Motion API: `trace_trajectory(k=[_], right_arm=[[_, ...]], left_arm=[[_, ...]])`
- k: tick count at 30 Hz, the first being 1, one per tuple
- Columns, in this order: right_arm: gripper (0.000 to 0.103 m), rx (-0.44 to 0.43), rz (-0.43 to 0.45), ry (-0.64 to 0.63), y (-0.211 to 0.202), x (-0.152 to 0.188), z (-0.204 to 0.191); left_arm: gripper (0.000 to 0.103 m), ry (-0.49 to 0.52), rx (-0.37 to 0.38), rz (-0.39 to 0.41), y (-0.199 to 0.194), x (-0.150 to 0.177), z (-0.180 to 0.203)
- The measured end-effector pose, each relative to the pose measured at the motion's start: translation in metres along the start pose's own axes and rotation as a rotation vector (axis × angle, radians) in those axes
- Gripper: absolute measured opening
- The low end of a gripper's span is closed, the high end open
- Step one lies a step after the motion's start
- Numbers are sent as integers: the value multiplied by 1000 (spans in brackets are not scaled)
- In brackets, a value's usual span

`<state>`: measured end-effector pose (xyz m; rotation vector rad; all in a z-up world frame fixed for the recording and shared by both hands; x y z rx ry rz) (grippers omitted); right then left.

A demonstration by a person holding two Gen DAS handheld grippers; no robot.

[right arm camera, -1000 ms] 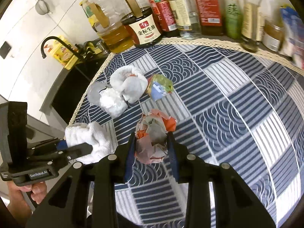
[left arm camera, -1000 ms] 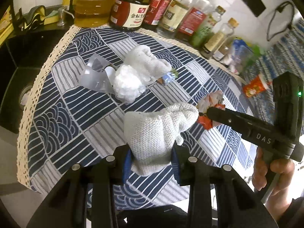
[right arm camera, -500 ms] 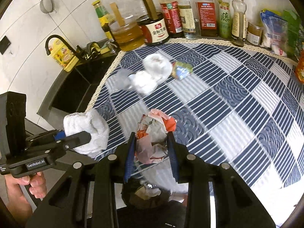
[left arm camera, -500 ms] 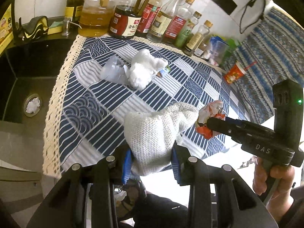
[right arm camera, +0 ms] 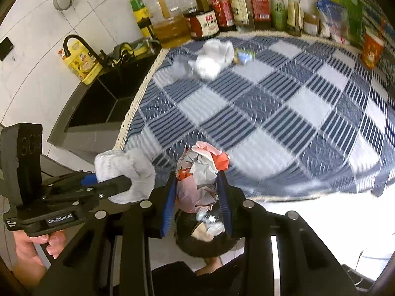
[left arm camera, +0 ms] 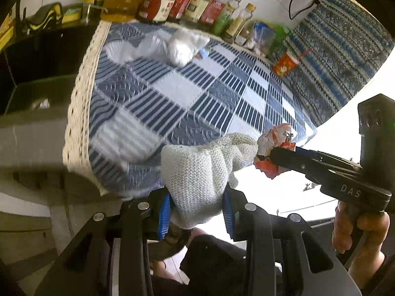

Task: Collect trash
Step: 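Carry the tissue with the left gripper while the right gripper carries the wrapper to the bin, then open both grippers over the black bin, dropping tissue and wrapper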

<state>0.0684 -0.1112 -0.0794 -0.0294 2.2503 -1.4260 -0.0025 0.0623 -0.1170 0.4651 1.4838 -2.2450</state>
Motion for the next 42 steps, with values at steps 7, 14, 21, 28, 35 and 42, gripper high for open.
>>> trace_trajectory(k=[7,14,21,28,35,42], right_arm=[[34,1,-46,11,9,32,-2],[34,-26,-129,23,37,50,11],[34,-63,-208,66,71,67,28],[34,-41,-298,117,107,90,53],[34,-38,-383,154,143,111,69],[35,-13,-458,186,181,132,79]], left_arm=[[33,-24,12,-57,17,32,-4],[33,-87,-8,-125,39,55,-12],[33,-131,-61,-235,59,81,-25],[33,-205,-74,-315,90,105,-38],[33,-197,-93,-387,123,121,-48],[33,-250,-105,-430,154,135,-73]])
Point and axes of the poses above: each gripper's, at about its wrist camera, not at the fingertips, and y roughly the way its jaws point, z to its right, x to its underside, the point moved 1 cm from there along y, roughly the way its jaws point, and after that the axes turned 7 degrees about y, right-handed, at the moved point
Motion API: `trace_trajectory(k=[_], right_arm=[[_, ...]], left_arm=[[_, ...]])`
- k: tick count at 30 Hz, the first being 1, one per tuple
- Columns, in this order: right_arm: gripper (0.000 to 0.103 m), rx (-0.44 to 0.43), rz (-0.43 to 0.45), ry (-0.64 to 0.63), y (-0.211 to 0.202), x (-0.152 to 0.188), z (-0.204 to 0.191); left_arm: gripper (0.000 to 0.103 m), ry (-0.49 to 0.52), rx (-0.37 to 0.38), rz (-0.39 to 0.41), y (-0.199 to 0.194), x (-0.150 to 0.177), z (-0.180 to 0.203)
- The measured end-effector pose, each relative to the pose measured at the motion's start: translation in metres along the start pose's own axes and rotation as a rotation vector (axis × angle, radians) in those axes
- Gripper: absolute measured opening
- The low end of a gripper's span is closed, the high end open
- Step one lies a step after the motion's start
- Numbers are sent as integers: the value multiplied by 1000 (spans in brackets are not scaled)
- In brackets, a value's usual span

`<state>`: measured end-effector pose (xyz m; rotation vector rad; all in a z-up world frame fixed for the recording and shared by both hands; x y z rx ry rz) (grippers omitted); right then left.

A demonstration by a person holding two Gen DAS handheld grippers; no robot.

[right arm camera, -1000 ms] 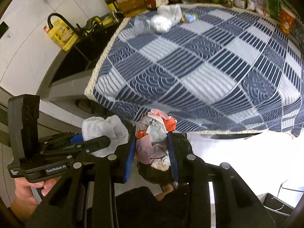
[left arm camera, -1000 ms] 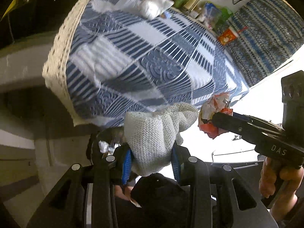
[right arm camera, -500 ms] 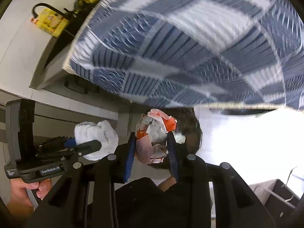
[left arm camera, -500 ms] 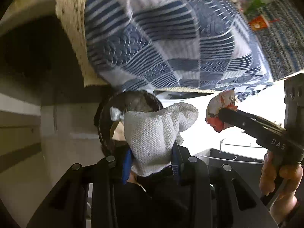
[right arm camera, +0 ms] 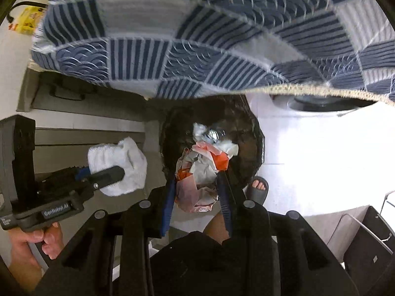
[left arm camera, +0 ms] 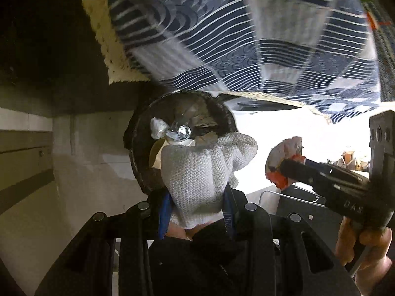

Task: Collect trash
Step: 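Open both grippers over the black bin, dropping tissue and wrapper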

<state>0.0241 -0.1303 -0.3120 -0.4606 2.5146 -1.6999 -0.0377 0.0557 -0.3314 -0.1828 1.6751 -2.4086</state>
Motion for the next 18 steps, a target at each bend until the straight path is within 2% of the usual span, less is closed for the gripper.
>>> trace_trajectory(k=[13,18], right_arm=[[35,-4,-41,50,63,-7,23],[36,-4,-34,60,72,-10,28]], left_arm=[[34,-83,9,-44,53,-8,-32],[34,-79,9,-46,56,-8,-29]])
Point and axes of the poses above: each gripper's, at about its wrist camera, not at the fingertips, and y roughly the way its jaws point, z to its right, x to its underside, the point moved 1 cm from there along y, roughly the way its jaws point, and after that the axes turned 7 degrees about y, right-handed, at the moved point
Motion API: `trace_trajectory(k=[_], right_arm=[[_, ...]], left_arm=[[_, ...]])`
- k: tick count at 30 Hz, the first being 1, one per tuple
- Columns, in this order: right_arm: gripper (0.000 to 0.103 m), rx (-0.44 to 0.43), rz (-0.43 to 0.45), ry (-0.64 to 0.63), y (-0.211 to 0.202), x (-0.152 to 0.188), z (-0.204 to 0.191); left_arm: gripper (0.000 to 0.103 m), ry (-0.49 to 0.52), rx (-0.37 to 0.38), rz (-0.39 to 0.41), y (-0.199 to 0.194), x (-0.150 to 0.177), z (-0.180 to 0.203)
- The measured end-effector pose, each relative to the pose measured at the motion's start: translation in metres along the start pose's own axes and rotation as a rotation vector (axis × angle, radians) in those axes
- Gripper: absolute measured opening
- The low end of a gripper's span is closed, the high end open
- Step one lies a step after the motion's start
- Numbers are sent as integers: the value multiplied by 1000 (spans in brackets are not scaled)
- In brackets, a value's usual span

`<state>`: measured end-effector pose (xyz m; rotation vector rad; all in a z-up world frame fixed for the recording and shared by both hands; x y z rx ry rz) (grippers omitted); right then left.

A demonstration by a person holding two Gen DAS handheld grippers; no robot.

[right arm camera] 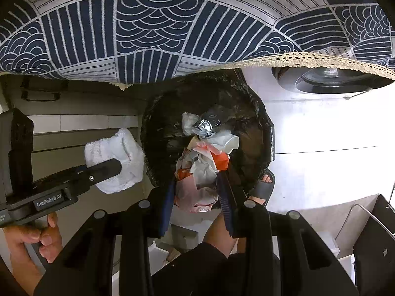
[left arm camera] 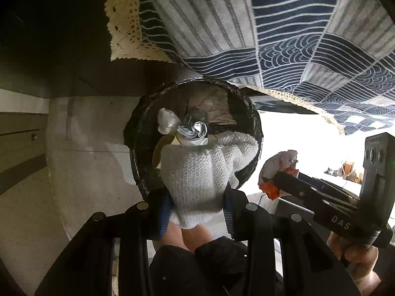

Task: Collect trash
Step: 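Open both grippers over the black bin, dropping tissue and wrapper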

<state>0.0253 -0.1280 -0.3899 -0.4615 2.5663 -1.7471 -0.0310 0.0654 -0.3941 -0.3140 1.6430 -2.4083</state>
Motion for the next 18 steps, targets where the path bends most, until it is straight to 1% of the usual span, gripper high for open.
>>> trace_trajectory(k=[2,5,6,8,10,11,18], right_arm=[[36,5,0,4,1,0,1],[37,6,4,2,-1,1,-1],[39,5,7,5,-2,2,-1],[42,-2,20,15,-7,3,-2],[58,-5,33,28,-11,4,-2],[60,-6,38,40,-13,4,-1],[60,16,51,59,-22,3,2]], left_arm=[[34,20,-5,10,-4,-1,4],[34,19,0,15,-8,-3,4],[34,21,2,17,-9,-3,4],[40,20,8,19,-11,-4,5],[53,-2,4,32,-14,-4,3],[54,-7,10,32,-15,-4,2],[54,-12,10,25,-23,-7,-2]])
Point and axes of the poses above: each gripper's, at about its wrist camera, not at the fingertips, and y roughly the way its jaws point, z to its right, x to its underside, the point moved 1 cm from there along y, roughly the way its jaws point, and after that the axes turned 7 degrees about y, right-handed, at the moved point
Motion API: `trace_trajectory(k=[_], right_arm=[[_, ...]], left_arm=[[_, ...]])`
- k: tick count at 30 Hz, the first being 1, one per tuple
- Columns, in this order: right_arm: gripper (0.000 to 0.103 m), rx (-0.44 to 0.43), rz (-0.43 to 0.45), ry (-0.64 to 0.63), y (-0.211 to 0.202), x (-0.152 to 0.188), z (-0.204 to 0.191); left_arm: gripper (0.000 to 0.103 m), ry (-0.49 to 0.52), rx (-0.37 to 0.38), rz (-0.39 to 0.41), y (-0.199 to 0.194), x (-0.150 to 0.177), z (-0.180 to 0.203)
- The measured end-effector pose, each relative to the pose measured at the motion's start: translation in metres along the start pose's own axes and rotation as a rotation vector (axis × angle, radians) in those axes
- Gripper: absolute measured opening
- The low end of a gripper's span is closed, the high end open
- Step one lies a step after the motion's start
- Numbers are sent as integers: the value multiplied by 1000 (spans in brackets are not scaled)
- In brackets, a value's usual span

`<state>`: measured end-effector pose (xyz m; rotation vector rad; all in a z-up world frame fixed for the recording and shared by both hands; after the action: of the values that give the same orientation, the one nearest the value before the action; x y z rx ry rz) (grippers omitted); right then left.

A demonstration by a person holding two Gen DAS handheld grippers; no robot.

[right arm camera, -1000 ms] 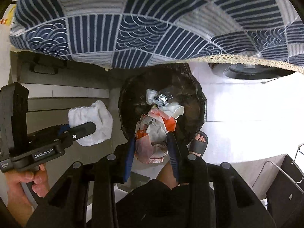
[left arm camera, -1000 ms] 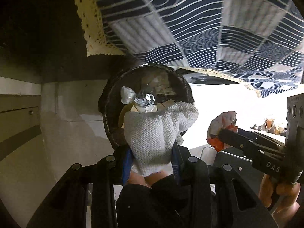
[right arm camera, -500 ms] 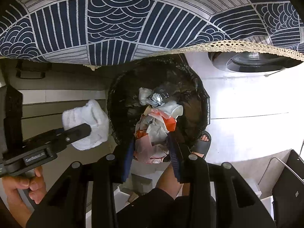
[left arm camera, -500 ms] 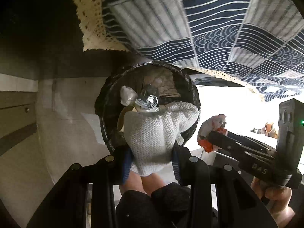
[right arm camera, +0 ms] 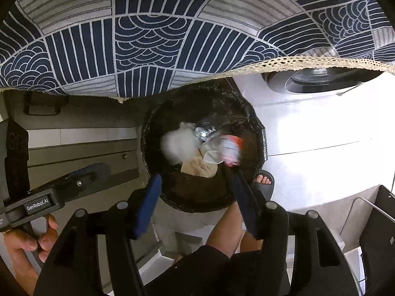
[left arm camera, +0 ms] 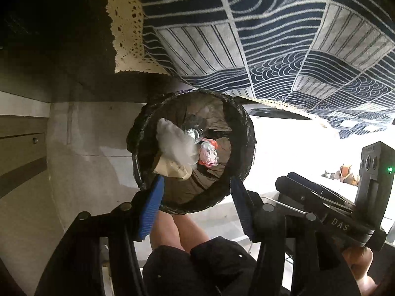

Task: Collect trash
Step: 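Open both grippers over the black bin, dropping tissue and wrapper, then raise both grippers from the bin back over the table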

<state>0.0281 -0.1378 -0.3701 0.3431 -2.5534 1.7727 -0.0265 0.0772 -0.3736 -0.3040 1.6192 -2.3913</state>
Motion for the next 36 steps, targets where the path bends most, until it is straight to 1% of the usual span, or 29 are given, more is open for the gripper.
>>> trace_trajectory(k=[3,4,6,8,11,12,14,16,18,20,21,22,23,24,25,26,27,28,29,32,34,36], right_arm=[[60,19,5,-10,-7,1,-1],[60,23,7,-12,-8,2,-2],[60,42,13,-16,-11,4,-3],[64,52,16,-19,-14,6,-5],[68,49,20,-21,-20,9,-8],[72,52,25,-25,-24,10,-10],[72,59,30,-21,-30,12,-13],[74,60,36,-20,-40,15,-16],[79,64,52,-23,-49,17,-20],[81,69,77,-25,-64,18,-22],[83,68,84,-24,-69,19,-22],[86,63,98,-26,-77,20,-24],[88,58,111,-35,-84,20,-25],[94,55,127,-47,-91,20,-26],[98,55,142,-51,-97,20,-26],[98,56,161,-52,-105,21,-26],[98,51,175,-52,-112,21,-25],[98,47,185,-54,-116,21,-25],[98,45,199,-56,-122,21,-24],[98,32,251,-67,-143,23,-23],[98,30,282,-61,-158,25,-22],[98,20,338,-57,-178,28,-22]], left_arm=[[55,-4,-6,-3,-3,-1,-2],[59,-1,-7,-4,-4,0,-2],[61,5,-9,-2,-7,1,-1],[61,6,-8,6,-11,2,0],[61,-7,21,17,-20,5,3],[61,-7,28,24,-25,5,6],[61,6,23,40,-33,5,11],[68,13,34,55,-43,5,16],[69,27,40,71,-52,6,21],[70,50,40,88,-64,7,26],[77,64,38,99,-72,8,29],[81,71,35,105,-77,8,31],[82,77,30,114,-83,8,31],[82,84,23,124,-89,9,31],[82,93,16,138,-97,10,32],[82,99,12,148,-102,9,33],[85,106,7,159,-109,9,33],[92,120,-6,178,-118,9,34],[96,129,-14,190,-123,9,35],[96,158,-45,226,-144,11,38],[96,177,-35,253,-158,13,41],[96,208,-35,282,-172,15,48]])
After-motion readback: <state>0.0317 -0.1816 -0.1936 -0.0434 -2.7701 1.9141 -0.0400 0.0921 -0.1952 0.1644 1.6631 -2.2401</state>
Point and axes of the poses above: each gripper's, at about its wrist camera, not at the fingertips, and y roughly the way its jaws point, z to its right, x to its underside, the point moved 1 cm from there along y, roughly the way its jaws point, and after that the axes turned 7 degrees about y, right-handed, at the moved point
